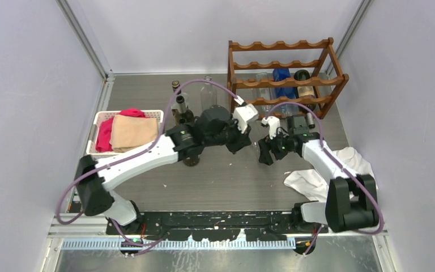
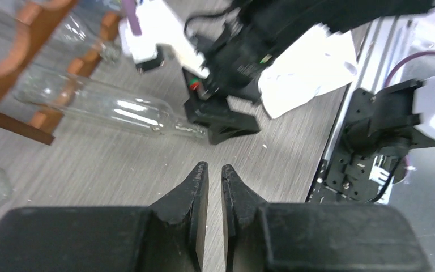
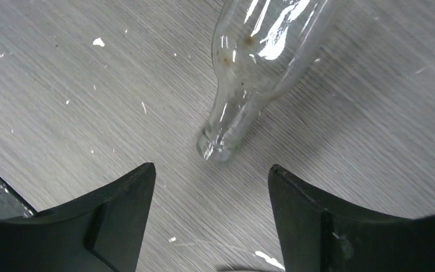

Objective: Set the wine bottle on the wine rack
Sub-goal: Place the wine bottle in the wine rack.

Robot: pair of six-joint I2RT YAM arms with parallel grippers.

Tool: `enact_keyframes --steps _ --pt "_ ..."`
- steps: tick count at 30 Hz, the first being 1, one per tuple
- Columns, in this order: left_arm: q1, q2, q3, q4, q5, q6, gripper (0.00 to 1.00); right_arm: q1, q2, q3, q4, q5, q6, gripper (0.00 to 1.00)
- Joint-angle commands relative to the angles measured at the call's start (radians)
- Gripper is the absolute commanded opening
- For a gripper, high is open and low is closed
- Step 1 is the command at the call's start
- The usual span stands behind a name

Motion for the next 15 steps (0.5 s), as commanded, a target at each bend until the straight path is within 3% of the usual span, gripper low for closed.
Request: enact_keyframes --steps 1,8,15 --pt "0.004 -0.129 0.032 -0.064 0.011 0.022 0.16 0.078 0.088 0.057 0.121 0.116 0.201 0.75" --pt "0.004 -0.285 -0.015 -0.077 0.009 0.009 0.19 0.183 0.194 0.075 0.181 0.314 0.321 0.61" --pt "0.004 -0.408 -0.083 -0.097 -0.007 -0.017 0.19 0.200 0.260 0.107 0.227 0.380 0.406 0.39"
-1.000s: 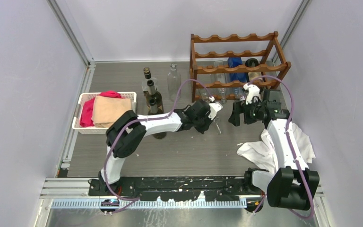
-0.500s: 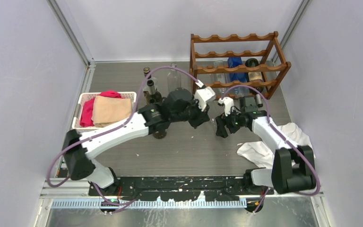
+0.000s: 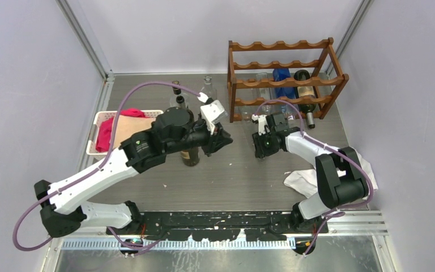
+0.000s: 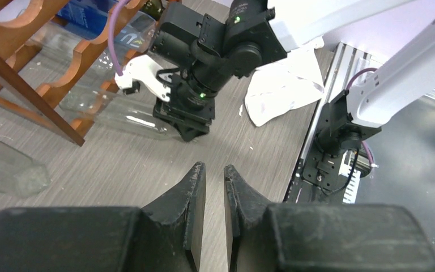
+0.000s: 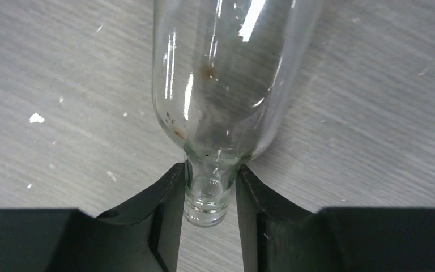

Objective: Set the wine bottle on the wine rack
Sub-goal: Place the wine bottle in the wine rack.

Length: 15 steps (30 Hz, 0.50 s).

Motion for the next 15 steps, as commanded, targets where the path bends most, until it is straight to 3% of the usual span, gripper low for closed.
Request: enact_keyframes --steps 1,8,15 --pt "0.003 -0.081 -0.032 -0.011 -0.010 -0.025 0.20 0.019 0.023 0.066 0.070 0.094 0.086 0.36" --pt "0.002 -0.172 -0.075 -0.043 -0.054 -0.031 0.20 0.022 0.011 0.132 0.136 0.113 0.183 0.19" --pt "0.003 -0.220 -0.088 -0.076 -0.088 -0.035 0.20 0.036 0.027 0.172 0.242 0.208 0.320 0.19"
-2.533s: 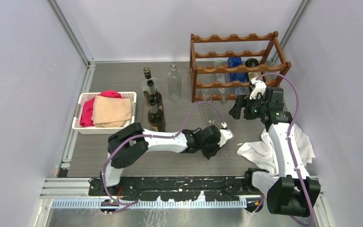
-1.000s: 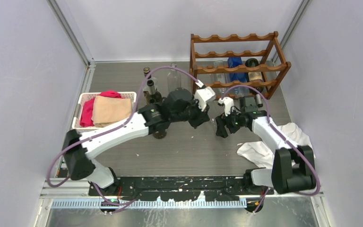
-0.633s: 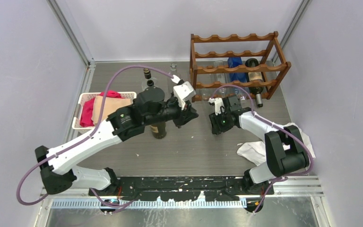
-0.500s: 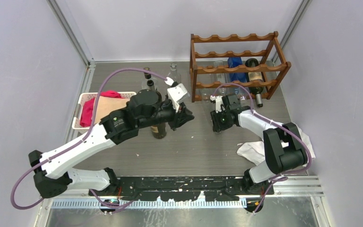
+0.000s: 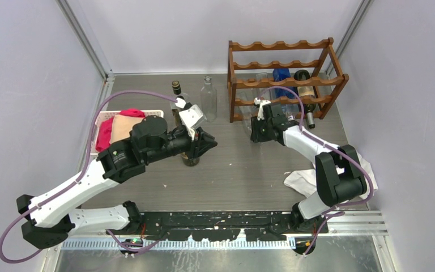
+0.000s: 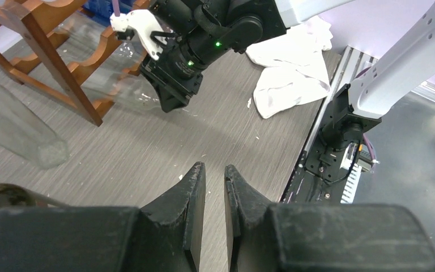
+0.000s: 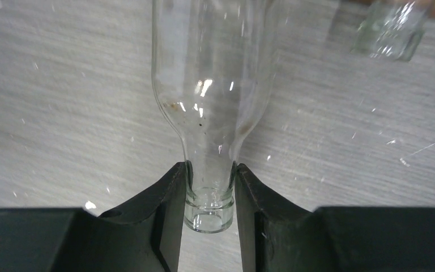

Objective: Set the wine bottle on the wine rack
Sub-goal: Place the wine bottle in the wine rack.

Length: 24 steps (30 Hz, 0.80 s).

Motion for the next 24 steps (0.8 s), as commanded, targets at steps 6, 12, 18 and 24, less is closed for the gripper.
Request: enact_keyframes --steps 6,12,18,24 --pt "0.004 -0.037 -0.009 -0.009 -0.048 -0.018 0.20 0.029 -0.003 0.001 0.351 0.145 0.189 0.41" --pt "0.002 -0.026 -0.010 -0.002 -0.036 -0.038 0.20 0.030 0.024 -0.005 0.423 0.125 0.208 0.65" --pt "0.003 -0.047 -0.014 -0.004 -0.030 -0.057 0.20 0.025 -0.089 0.015 0.253 0.024 0.069 0.82" --pt "0.004 -0.088 -0.031 -0.005 -0.012 -0.054 0.20 0.012 -0.222 0.025 -0.064 -0.221 -0.365 0.84"
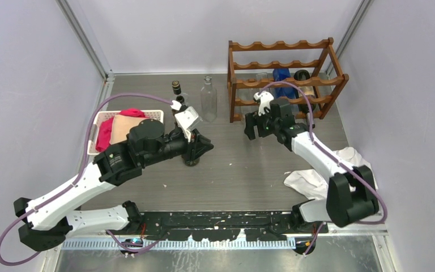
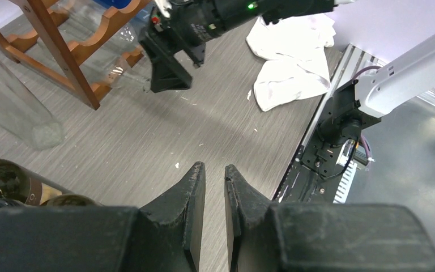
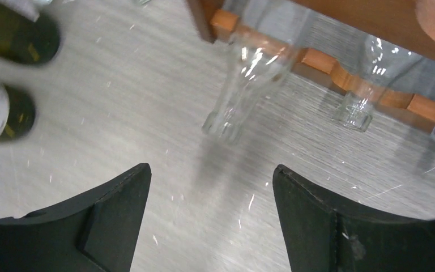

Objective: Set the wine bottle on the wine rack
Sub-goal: Place the wine bottle in the wine rack.

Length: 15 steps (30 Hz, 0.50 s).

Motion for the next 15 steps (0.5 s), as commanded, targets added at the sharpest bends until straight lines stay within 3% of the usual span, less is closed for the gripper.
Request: enact_keyframes --steps 1,3,6,8,10,15 --pt "0.003 -0.054 -0.004 0.028 0.019 -0.005 0.20 -0.005 -0.086 0.030 -0.216 -0.207 -0.365 0.81" --pt "0.002 -0.066 -0.010 0.030 0.018 -0.004 0.20 0.006 -0.063 0.029 -0.235 -0.214 -0.452 0.70" --pt "0.003 -0.077 -0.012 0.029 0.012 -0.003 0.20 0.020 0.042 0.126 -0.327 -0.204 -0.535 0.30" --pt "0.003 -0.082 -0.012 0.025 0.010 -0.005 0.20 0.021 0.122 0.196 -0.406 -0.207 -0.567 0.11" --pt "0.003 -0.086 -0.014 0.021 0.008 -0.005 0.21 0.021 0.183 0.236 -0.411 -0.191 -0.581 0.04" --pt "0.002 -0.087 -0.023 0.020 -0.005 0.003 0.21 0.026 0.255 0.255 -0.239 -0.073 -0.533 0.01"
